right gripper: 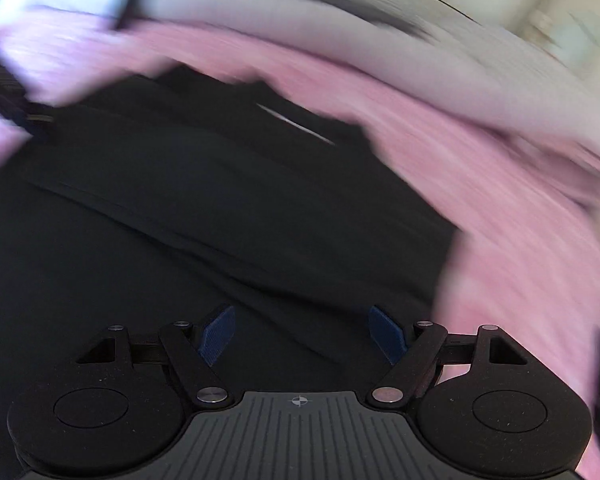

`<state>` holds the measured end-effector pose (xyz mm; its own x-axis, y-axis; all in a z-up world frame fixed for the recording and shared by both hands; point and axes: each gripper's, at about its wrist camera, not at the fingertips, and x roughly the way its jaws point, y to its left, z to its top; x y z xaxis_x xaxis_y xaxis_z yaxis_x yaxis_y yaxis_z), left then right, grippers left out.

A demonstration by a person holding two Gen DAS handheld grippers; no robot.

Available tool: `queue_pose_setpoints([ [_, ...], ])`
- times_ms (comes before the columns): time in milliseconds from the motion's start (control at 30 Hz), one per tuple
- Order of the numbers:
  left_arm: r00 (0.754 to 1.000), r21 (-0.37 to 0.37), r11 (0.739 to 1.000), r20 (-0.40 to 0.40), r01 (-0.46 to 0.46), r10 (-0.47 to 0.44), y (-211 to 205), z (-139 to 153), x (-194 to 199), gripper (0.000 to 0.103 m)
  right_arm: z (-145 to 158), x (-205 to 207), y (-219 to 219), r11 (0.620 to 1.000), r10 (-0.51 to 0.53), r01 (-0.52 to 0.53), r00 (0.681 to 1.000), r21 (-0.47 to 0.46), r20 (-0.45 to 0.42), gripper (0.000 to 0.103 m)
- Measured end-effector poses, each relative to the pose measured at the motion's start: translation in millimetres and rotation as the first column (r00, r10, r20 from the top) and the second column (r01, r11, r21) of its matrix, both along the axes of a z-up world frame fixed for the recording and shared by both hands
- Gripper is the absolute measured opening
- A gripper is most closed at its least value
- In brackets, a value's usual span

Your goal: Fold clothes

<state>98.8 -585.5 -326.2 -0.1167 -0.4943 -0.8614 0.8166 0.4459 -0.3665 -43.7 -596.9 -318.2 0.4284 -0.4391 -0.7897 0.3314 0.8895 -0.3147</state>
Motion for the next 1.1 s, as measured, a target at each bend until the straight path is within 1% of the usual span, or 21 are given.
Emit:
queue_pose_setpoints([
  [33, 1.000, 0.013, 1.000, 0.000, 0.008, -0.008, -4, -3, -4, 0.028, -2, -4, -15, 0.999, -0.040, 0.039, 0.999, -0.017, -0.007, 0.077],
  [67, 0.999, 0.030, 0.999, 0.026, 0.019, -0.020, -7, -2, -9, 0.010, -4, -6, -28, 0.997, -0.068, 0.068, 0.998, -0.026, -0.012, 0.077],
  [133, 0.996, 0.058, 0.998, 0.079, 0.037, -0.042, -11, 1, -19, 0.008, -8, -5, -47, 0.997, -0.076, 0.076, 0.997, -0.028, -0.017, 0.077],
  [233, 0.981, 0.021, 1.000, 0.193, 0.022, -0.026, -7, 30, -28, 0.007, -14, 2, -63, 0.998, -0.050, 0.049, 0.999, -0.034, -0.011, 0.077],
  [300, 0.959, -0.029, 0.999, 0.283, 0.043, -0.033, -7, 47, -33, 0.007, -18, 5, -69, 0.999, -0.034, 0.034, 0.999, -0.040, -0.009, 0.077],
  [367, 0.947, -0.062, 0.997, 0.321, 0.051, -0.028, -14, 51, -32, 0.007, -25, 5, -75, 0.998, -0.027, 0.026, 1.000, -0.051, -0.010, 0.077],
  [400, 0.945, -0.060, 0.997, 0.325, 0.053, -0.031, -20, 47, -29, 0.006, -29, 2, -79, 0.999, -0.023, 0.022, 1.000, -0.044, -0.018, 0.077],
  [433, 0.950, -0.045, 0.998, 0.310, 0.049, -0.032, -23, 39, -25, 0.006, -33, -1, -83, 0.998, -0.022, 0.021, 0.999, -0.054, -0.026, 0.077],
  [500, 0.959, -0.015, 0.999, 0.280, 0.041, -0.035, -29, 24, -16, 0.007, -33, -14, -89, 0.990, -0.051, 0.047, 0.998, -0.132, -0.027, 0.077],
  [567, 0.965, 0.022, 0.999, 0.259, 0.048, -0.052, -34, 10, -13, 0.008, -35, -24, -97, 0.987, -0.114, 0.110, 0.993, -0.119, -0.028, 0.077],
  [600, 0.963, 0.039, 0.998, 0.262, 0.056, -0.065, -34, 7, -15, 0.009, -35, -28, -99, 0.985, -0.134, 0.130, 0.991, -0.109, -0.028, 0.077],
  [633, 0.961, 0.057, 0.996, 0.266, 0.064, -0.077, -34, 5, -17, 0.009, -35, -30, -99, 0.986, -0.137, 0.133, 0.990, -0.101, -0.029, 0.077],
  [667, 0.959, 0.073, 0.995, 0.268, 0.069, -0.086, -34, 2, -19, 0.012, -34, -31, -99, 0.987, -0.134, 0.131, 0.990, -0.093, -0.031, 0.077],
  [733, 0.962, 0.094, 0.994, 0.263, 0.051, -0.074, -33, 4, -20, 0.015, -32, -34, -96, 0.988, -0.141, 0.137, 0.989, -0.077, -0.041, 0.077],
  [767, 0.963, 0.105, 0.993, 0.260, 0.045, -0.071, -30, 7, -19, 0.019, -31, -35, -94, 0.986, -0.157, 0.153, 0.986, -0.071, -0.052, 0.077],
  [867, 0.956, 0.121, 0.991, 0.280, 0.057, -0.089, -19, 14, -20, 0.025, -27, -41, -87, 0.979, -0.203, 0.199, 0.975, -0.053, -0.087, 0.077],
  [933, 0.951, 0.130, 0.990, 0.293, 0.061, -0.097, -11, 18, -21, 0.026, -25, -44, -83, 0.972, -0.234, 0.230, 0.966, -0.042, -0.111, 0.077],
  [1000, 0.954, 0.137, 0.989, 0.283, 0.058, -0.095, 6, 21, -16, 0.028, -21, -48, -76, 0.965, -0.261, 0.259, 0.956, -0.033, -0.135, 0.077],
  [1100, 0.955, 0.145, 0.987, 0.276, 0.072, -0.110, 32, 30, -18, 0.029, -9, -56, -55, 0.956, -0.292, 0.293, 0.939, -0.018, -0.182, 0.077],
])
